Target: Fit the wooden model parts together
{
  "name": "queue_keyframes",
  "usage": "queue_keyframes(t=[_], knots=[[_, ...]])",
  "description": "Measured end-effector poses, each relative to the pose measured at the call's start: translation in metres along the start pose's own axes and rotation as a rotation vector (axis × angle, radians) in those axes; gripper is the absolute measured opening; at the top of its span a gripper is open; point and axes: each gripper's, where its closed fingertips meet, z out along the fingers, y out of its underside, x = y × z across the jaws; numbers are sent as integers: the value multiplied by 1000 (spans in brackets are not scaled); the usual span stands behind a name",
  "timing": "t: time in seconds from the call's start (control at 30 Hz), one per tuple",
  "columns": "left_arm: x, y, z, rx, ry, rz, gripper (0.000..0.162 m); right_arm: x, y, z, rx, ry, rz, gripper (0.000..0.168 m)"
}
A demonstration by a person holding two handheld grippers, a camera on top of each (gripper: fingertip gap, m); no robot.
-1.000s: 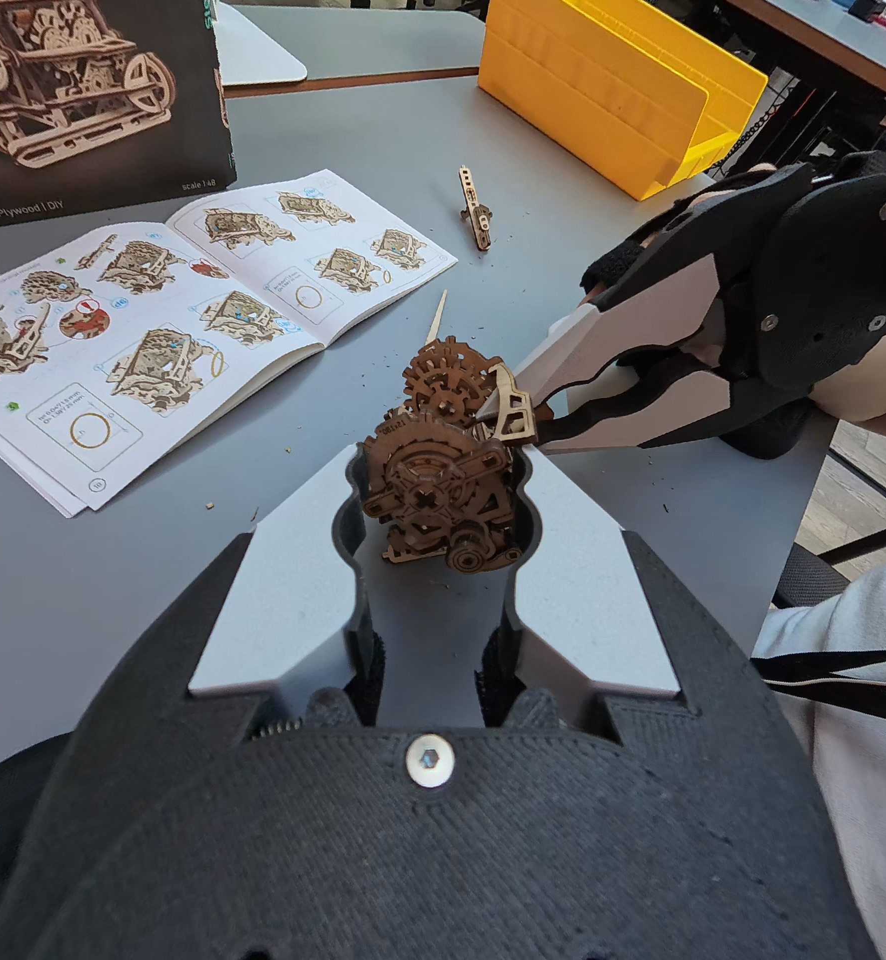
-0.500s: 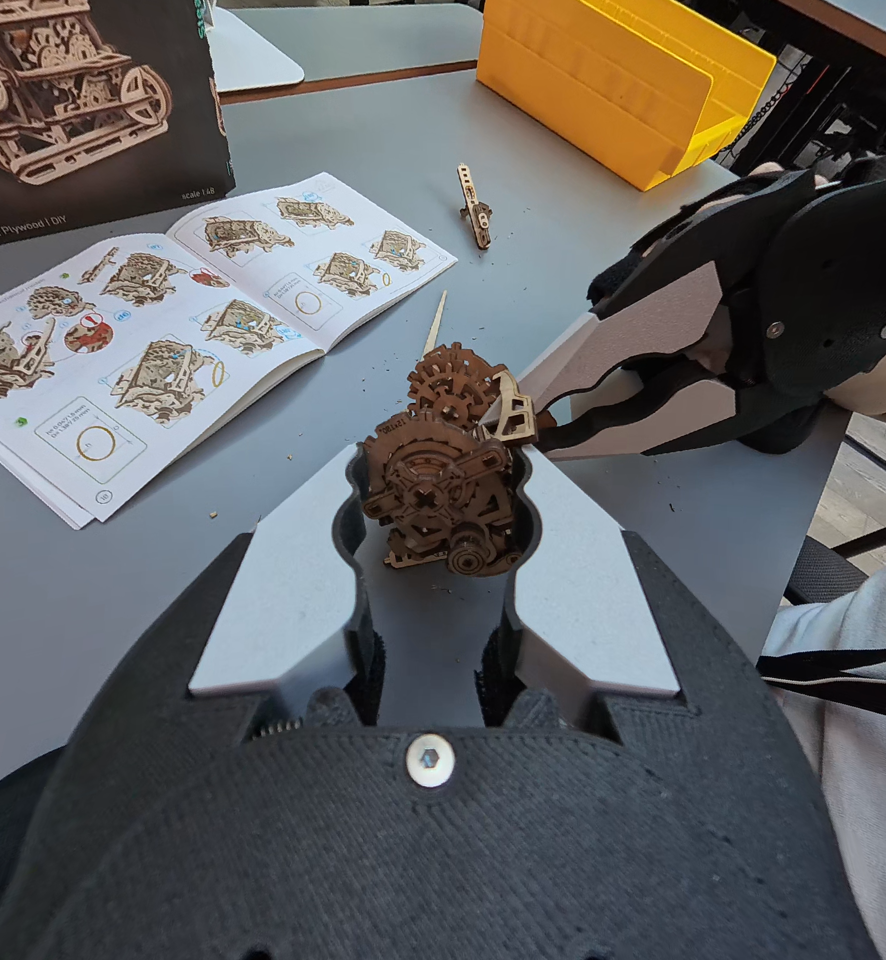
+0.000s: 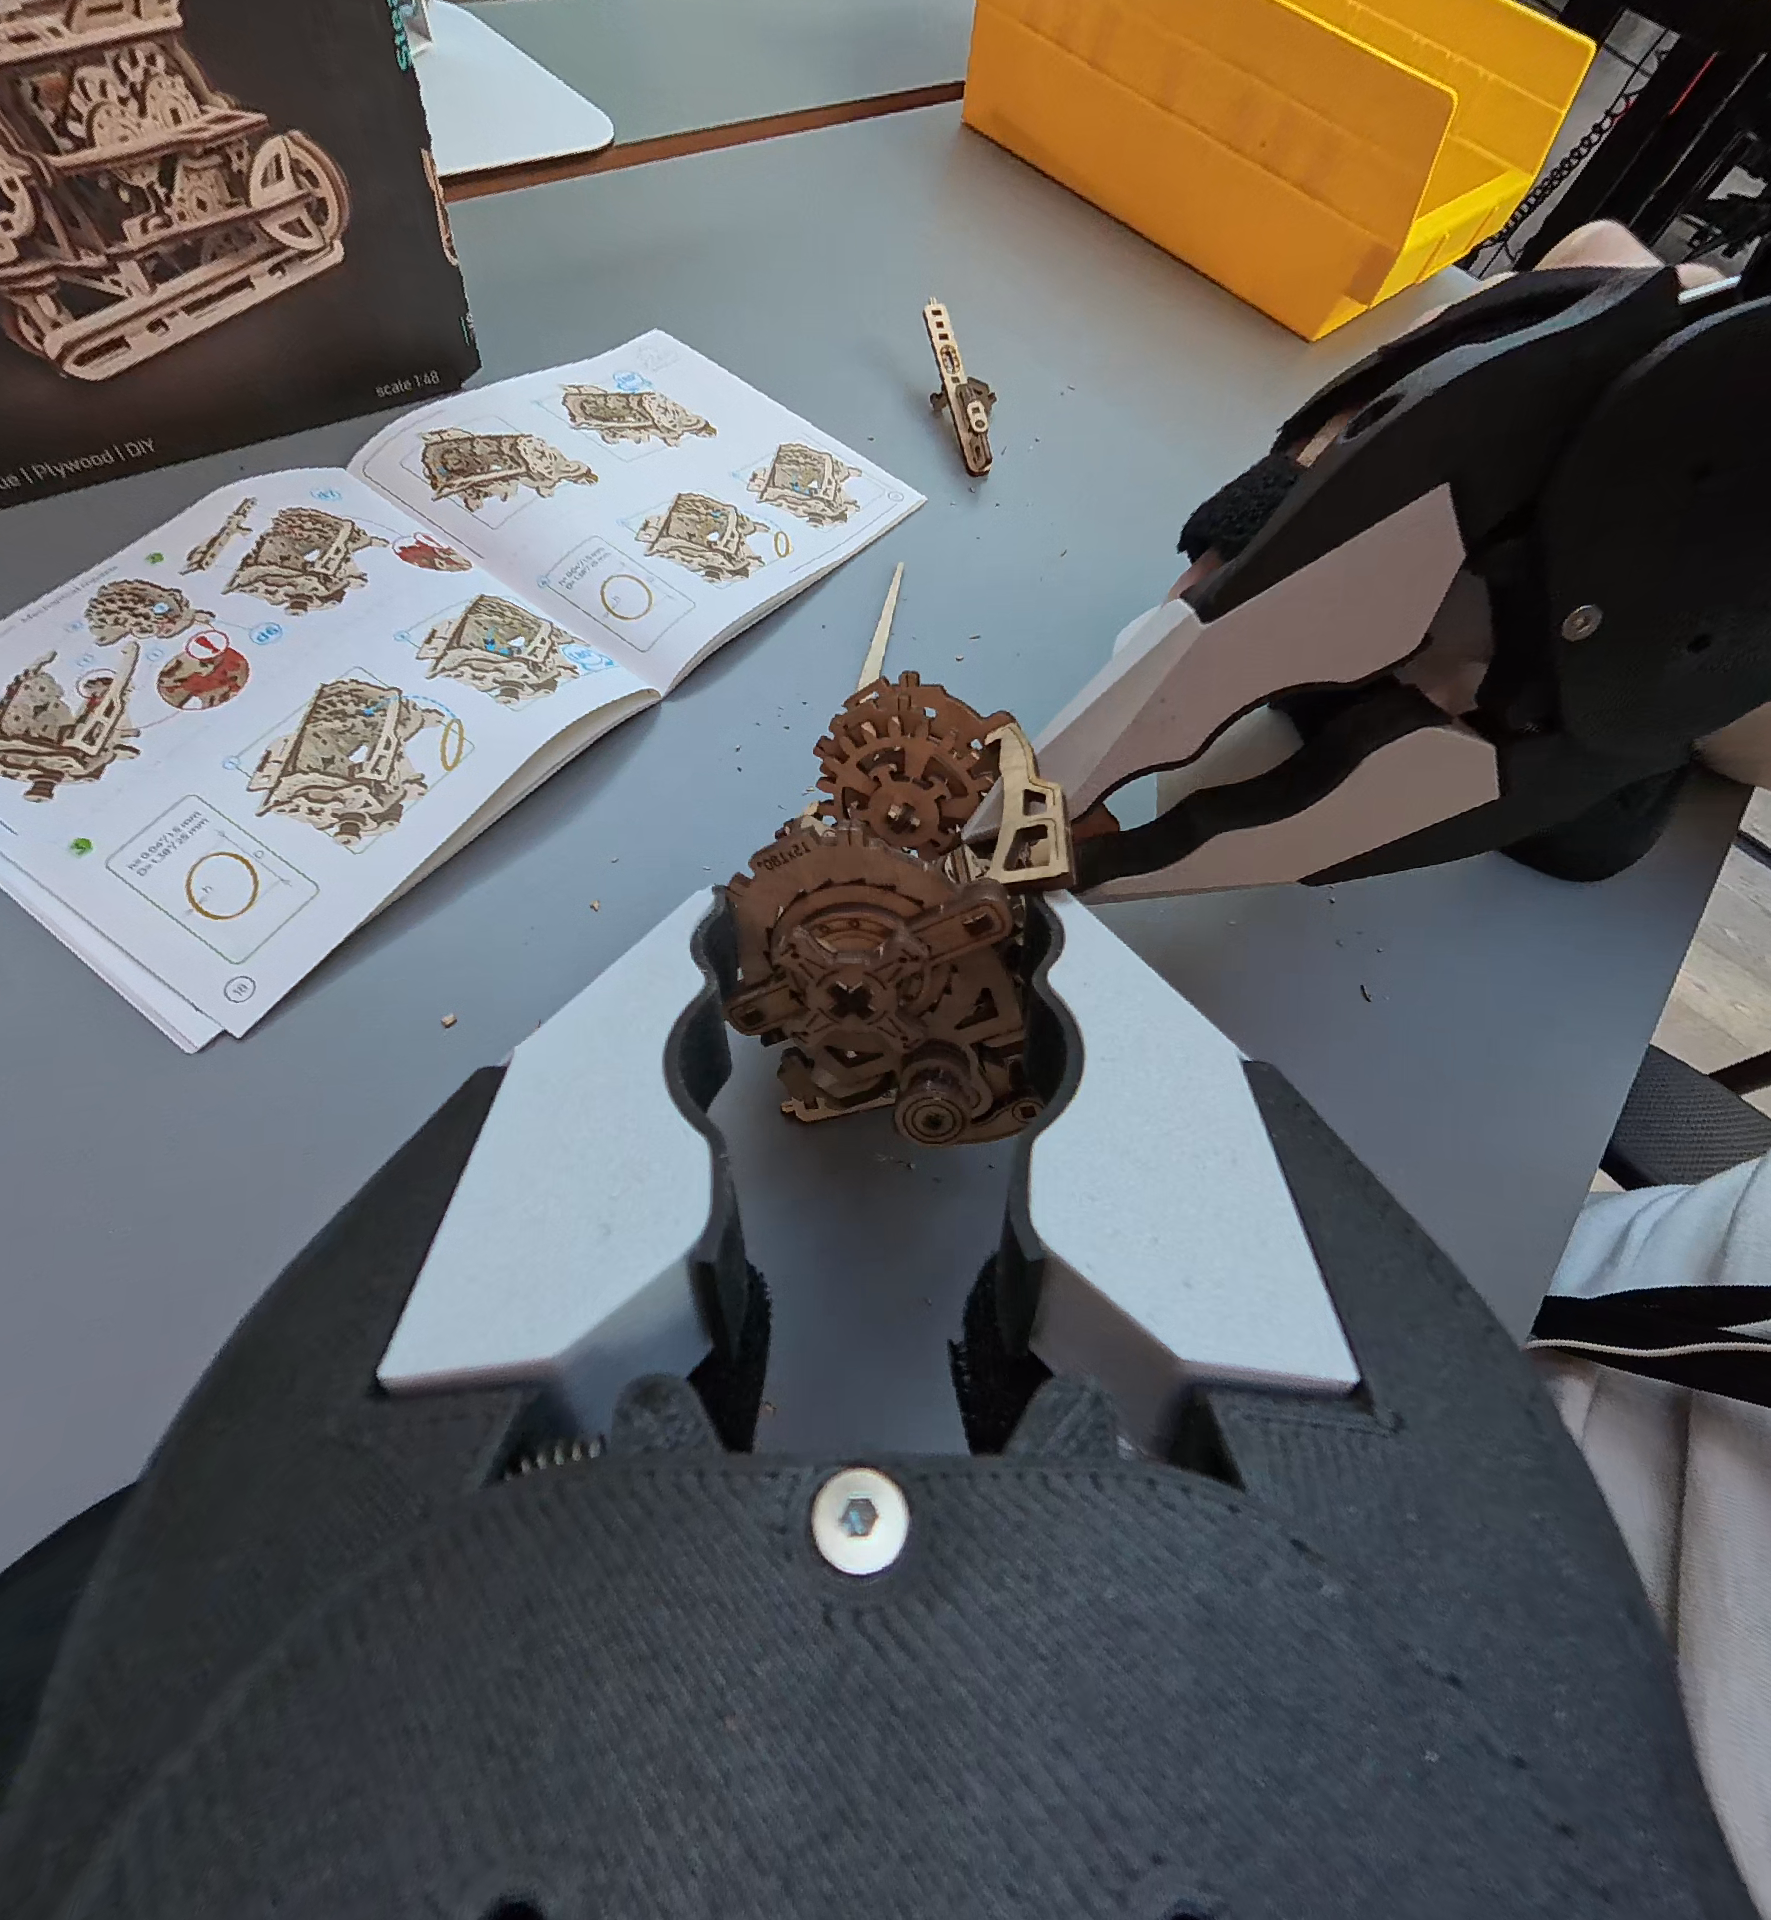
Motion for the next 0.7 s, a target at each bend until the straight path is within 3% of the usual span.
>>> queue_keyframes(t=[0.7], knots=[[3, 0, 1, -5, -20, 30, 53, -2, 2, -1, -14, -17, 26, 14]])
